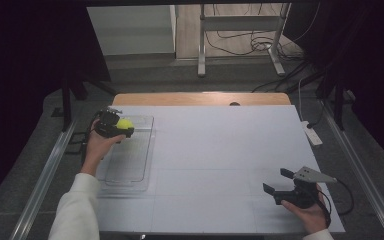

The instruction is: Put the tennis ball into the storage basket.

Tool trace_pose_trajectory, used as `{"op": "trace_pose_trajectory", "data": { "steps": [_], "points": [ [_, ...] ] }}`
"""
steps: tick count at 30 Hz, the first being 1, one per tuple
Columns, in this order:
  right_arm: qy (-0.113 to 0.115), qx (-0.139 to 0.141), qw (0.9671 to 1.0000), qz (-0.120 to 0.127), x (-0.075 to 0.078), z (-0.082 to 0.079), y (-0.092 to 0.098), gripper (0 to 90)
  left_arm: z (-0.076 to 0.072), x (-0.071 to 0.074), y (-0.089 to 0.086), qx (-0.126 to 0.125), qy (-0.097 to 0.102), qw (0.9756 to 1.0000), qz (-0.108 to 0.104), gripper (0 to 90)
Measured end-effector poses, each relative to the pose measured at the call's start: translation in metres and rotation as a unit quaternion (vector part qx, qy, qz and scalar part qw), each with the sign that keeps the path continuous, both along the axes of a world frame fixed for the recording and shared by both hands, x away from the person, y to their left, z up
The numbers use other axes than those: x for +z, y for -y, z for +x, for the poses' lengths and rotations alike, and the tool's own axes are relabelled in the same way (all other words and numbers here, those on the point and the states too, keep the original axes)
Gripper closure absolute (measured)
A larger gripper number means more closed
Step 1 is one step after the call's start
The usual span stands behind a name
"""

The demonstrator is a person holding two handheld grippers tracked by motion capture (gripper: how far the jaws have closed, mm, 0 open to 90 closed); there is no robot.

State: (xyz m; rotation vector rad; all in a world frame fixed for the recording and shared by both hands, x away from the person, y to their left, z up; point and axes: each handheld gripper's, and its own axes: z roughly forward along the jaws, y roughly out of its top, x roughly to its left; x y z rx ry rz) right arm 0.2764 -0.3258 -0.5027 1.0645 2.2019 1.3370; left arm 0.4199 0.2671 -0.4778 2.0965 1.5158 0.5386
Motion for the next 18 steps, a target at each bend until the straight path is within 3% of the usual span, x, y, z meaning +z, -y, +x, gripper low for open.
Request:
{"op": "trace_pose_trajectory", "data": {
  "steps": [18],
  "points": [
    [-0.001, -0.001, 1.0, 0.0, 0.0, 0.0, 0.001, 9.2, 0.011, -0.013, 0.011, 0.001, -0.047, 0.9983, 0.035, 25.9]
  ]
}}
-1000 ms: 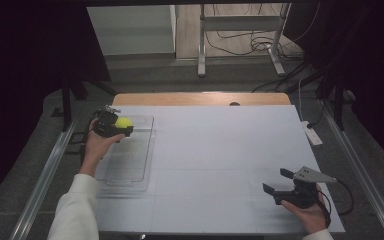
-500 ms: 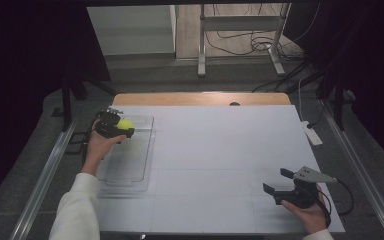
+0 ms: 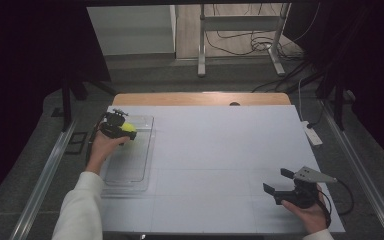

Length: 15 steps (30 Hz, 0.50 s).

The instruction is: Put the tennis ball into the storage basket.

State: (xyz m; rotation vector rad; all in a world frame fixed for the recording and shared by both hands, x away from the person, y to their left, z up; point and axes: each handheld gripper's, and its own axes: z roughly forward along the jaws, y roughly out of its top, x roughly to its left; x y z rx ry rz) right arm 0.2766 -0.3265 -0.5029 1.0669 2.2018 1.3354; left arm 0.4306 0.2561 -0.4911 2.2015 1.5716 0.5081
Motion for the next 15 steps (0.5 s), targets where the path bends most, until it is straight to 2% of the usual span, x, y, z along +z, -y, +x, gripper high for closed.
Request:
{"op": "trace_pose_trajectory", "data": {
  "steps": [10, 15],
  "points": [
    [0.0, 0.0, 1.0, 0.0, -0.0002, 0.0, 0.0002, 9.2, 0.0027, -0.0038, 0.0015, 0.006, -0.008, 0.9999, 0.006, 25.7],
    [0.0, 0.0, 1.0, -0.002, -0.0003, 0.0002, 0.0002, 9.2, 0.0035, -0.0056, 0.0009, 0.01, -0.008, 0.9999, 0.011, 22.9]
  ]
}}
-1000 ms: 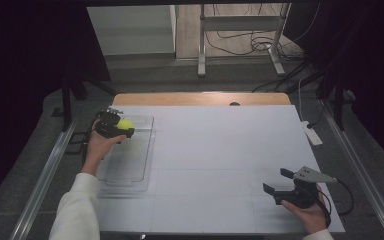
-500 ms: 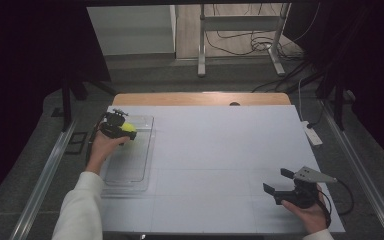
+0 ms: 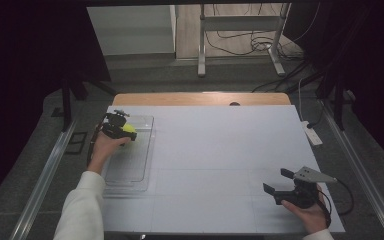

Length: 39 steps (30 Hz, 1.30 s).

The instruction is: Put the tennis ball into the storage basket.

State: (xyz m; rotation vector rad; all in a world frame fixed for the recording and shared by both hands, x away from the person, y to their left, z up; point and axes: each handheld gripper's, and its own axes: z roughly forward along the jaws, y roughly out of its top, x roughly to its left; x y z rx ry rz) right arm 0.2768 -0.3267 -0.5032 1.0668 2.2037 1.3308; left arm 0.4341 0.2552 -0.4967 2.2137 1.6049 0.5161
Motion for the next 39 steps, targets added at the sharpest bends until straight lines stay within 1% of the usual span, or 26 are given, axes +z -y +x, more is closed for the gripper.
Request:
{"op": "trace_pose_trajectory", "data": {
  "steps": [1, 2, 3, 6, 7, 8, 9, 10, 11, 13, 14, 15, 16, 18, 20, 21, 22, 23, 25, 27, 28, 32, 33, 36, 38, 39],
  "points": [
    [0.0, 0.0, 1.0, 0.0, 0.0, 0.0, 0.0, 9.2, 0.0, 0.001, 0.0, -0.001, 0.004, 1.0, -0.001, 22.9],
    [0.0, 0.0, 1.0, 0.0, 0.0, 0.0, 0.0, 9.2, 0.0, 0.002, 0.0, 0.0, 0.01, 1.0, -0.001, 20.9],
    [0.0, 0.0, 1.0, 0.0, 0.0, 0.0, 0.0, 9.2, -0.001, 0.003, 0.0, 0.0, 0.016, 0.9998, -0.006, 19.9],
    [0.0, 0.0, 1.0, 0.0, 0.0, 0.0, 0.0, 9.2, -0.003, 0.006, 0.0, -0.002, 0.023, 0.9997, -0.009, 16.3],
    [0.001, -0.001, 1.0, 0.001, 0.0, 0.0, 0.0, 9.2, -0.005, 0.008, 0.001, -0.003, 0.029, 0.9995, -0.015, 15.1],
    [0.001, -0.001, 1.0, 0.001, 0.0, 0.0, 0.0, 9.2, -0.005, 0.008, 0.001, -0.003, 0.029, 0.9995, -0.015, 14.3],
    [0.001, -0.001, 1.0, 0.001, 0.0, -0.001, 0.0, 9.2, -0.007, 0.012, 0.001, -0.009, 0.039, 0.9989, -0.023, 13.4],
    [0.001, -0.001, 1.0, 0.001, 0.0, -0.001, 0.0, 9.2, -0.009, 0.014, 0.002, -0.012, 0.046, 0.9985, -0.027, 12.6],
    [0.001, -0.001, 1.0, 0.001, 0.0, -0.001, 0.0, 9.2, -0.009, 0.014, 0.002, -0.012, 0.046, 0.9985, -0.027, 12.2],
    [0.001, -0.002, 1.0, 0.001, 0.001, -0.001, 0.0, 9.2, -0.014, 0.021, 0.003, -0.018, 0.064, 0.9969, -0.043, 11.8],
    [0.001, -0.002, 1.0, 0.001, 0.001, -0.001, 0.0, 9.2, -0.014, 0.021, 0.003, -0.018, 0.064, 0.9969, -0.043, 11.8],
    [0.002, -0.002, 1.0, 0.001, 0.001, -0.001, -0.001, 9.2, -0.018, 0.024, 0.003, -0.022, 0.076, 0.9954, -0.054, 11.7],
    [0.002, -0.002, 1.0, 0.001, 0.001, -0.001, -0.001, 9.2, -0.021, 0.026, 0.003, -0.026, 0.081, 0.9944, -0.062, 11.7],
    [0.001, -0.002, 1.0, 0.002, 0.001, -0.001, -0.001, 9.2, -0.027, 0.03, 0.003, -0.033, 0.091, 0.9918, -0.084, 11.5],
    [0.002, -0.002, 1.0, 0.002, 0.001, -0.001, -0.001, 9.2, -0.033, 0.032, 0.004, -0.042, 0.099, 0.9891, -0.1, 11.5],
    [0.002, -0.003, 1.0, 0.002, 0.001, -0.001, -0.001, 9.2, -0.036, 0.032, 0.005, -0.043, 0.103, 0.9882, -0.105, 11.5],
    [0.002, -0.003, 1.0, 0.002, 0.001, -0.001, -0.001, 9.2, -0.039, 0.033, 0.005, -0.046, 0.109, 0.9866, -0.113, 11.2],
    [0.002, -0.003, 1.0, 0.002, 0.001, -0.001, -0.001, 9.2, -0.039, 0.033, 0.005, -0.046, 0.109, 0.9866, -0.113, 11.4],
    [0.003, -0.002, 1.0, 0.002, 0.001, -0.001, -0.001, 9.2, -0.044, 0.033, 0.006, -0.051, 0.115, 0.9836, -0.129, 11.4],
    [0.002, -0.003, 1.0, 0.002, 0.001, -0.001, -0.001, 9.2, -0.052, 0.034, 0.007, -0.059, 0.123, 0.9811, -0.137, 11.6],
    [0.002, -0.003, 1.0, 0.002, 0.001, -0.001, -0.001, 9.2, -0.052, 0.034, 0.007, -0.059, 0.123, 0.9811, -0.137, 11.5],
    [0.001, -0.004, 1.0, 0.002, 0.001, -0.001, 0.0, 9.1, -0.066, 0.039, 0.008, -0.073, 0.137, 0.9754, -0.157, 11.8],
    [0.001, -0.005, 1.0, 0.002, 0.001, -0.001, 0.0, 9.2, -0.071, 0.04, 0.009, -0.077, 0.141, 0.9732, -0.165, 11.9],
    [0.001, -0.004, 1.0, 0.003, 0.001, -0.001, -0.001, 9.1, -0.083, 0.042, 0.012, -0.089, 0.152, 0.9687, -0.175, 12.0],
    [0.001, -0.005, 1.0, 0.003, 0.001, -0.001, -0.001, 9.1, -0.089, 0.042, 0.014, -0.096, 0.156, 0.9663, -0.181, 12.0],
    [0.002, -0.005, 1.0, 0.003, 0.001, -0.001, 0.0, 9.1, -0.093, 0.043, 0.015, -0.101, 0.159, 0.9645, -0.185, 12.0]
  ]
}}
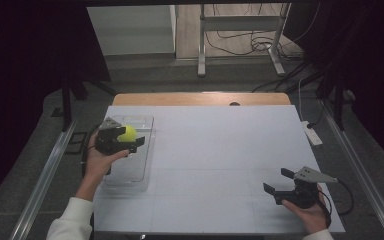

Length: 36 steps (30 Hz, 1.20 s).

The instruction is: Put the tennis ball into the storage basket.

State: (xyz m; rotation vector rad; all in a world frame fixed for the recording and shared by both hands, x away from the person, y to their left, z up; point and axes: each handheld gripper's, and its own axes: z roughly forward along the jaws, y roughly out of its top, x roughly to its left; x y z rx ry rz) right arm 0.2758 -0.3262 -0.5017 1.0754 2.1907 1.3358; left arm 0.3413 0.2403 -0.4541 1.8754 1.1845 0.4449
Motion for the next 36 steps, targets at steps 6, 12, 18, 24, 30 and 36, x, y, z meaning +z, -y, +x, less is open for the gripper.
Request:
{"op": "trace_pose_trajectory", "data": {
  "steps": [6, 12, 18, 24, 30, 36],
  "points": [
    [0.003, 0.0, 1.0, 0.001, 0.001, 0.0, 0.001, 9.1, -0.018, -0.001, 0.007, -0.019, 0.017, 0.9996, -0.009, 12.1],
    [0.002, -0.002, 1.0, 0.005, 0.001, 0.0, 0.002, 9.1, -0.041, -0.005, 0.015, -0.041, 0.035, 0.9983, -0.021, 11.6],
    [0.003, -0.001, 1.0, 0.006, 0.002, 0.001, 0.002, 9.1, -0.058, -0.013, 0.02, -0.052, 0.037, 0.9976, -0.027, 11.6],
    [0.003, -0.002, 1.0, 0.008, 0.002, 0.0, 0.002, 9.1, -0.072, -0.02, 0.023, -0.056, 0.041, 0.997, -0.034, 11.6],
    [0.004, 0.0, 0.9999, 0.009, 0.003, 0.0, 0.003, 9.1, -0.086, -0.028, 0.025, -0.066, 0.042, 0.9964, -0.033, 11.5],
    [0.005, 0.001, 0.9999, 0.011, 0.003, 0.001, 0.003, 9.1, -0.098, -0.035, 0.026, -0.074, 0.04, 0.9958, -0.035, 11.4]
  ]
}}
